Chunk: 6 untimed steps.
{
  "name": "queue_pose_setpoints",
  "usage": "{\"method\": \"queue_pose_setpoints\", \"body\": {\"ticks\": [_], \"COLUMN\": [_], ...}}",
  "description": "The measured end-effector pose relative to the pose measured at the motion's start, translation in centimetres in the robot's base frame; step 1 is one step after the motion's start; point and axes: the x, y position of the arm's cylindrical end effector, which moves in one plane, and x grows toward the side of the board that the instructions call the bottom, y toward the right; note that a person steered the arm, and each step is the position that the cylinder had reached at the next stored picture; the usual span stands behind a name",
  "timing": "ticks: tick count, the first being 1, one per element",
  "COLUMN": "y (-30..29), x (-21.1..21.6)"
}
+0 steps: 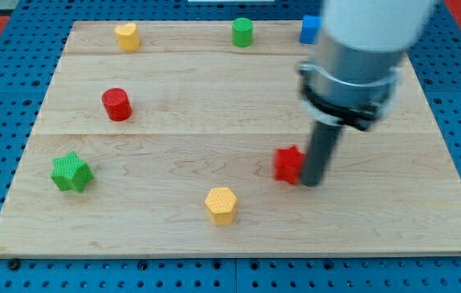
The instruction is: Slide the red star closer to red circle
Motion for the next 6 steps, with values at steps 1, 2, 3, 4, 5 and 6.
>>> {"method": "queue_pose_setpoints", "body": {"ticks": [1,2,3,4,5,6], "y": [-7.4,-12.6,-5.9,-6.9,-11.7,-15.0], "x": [-4.1,-7.0,-9.0,-10.4,-10.4,-11.2]}}
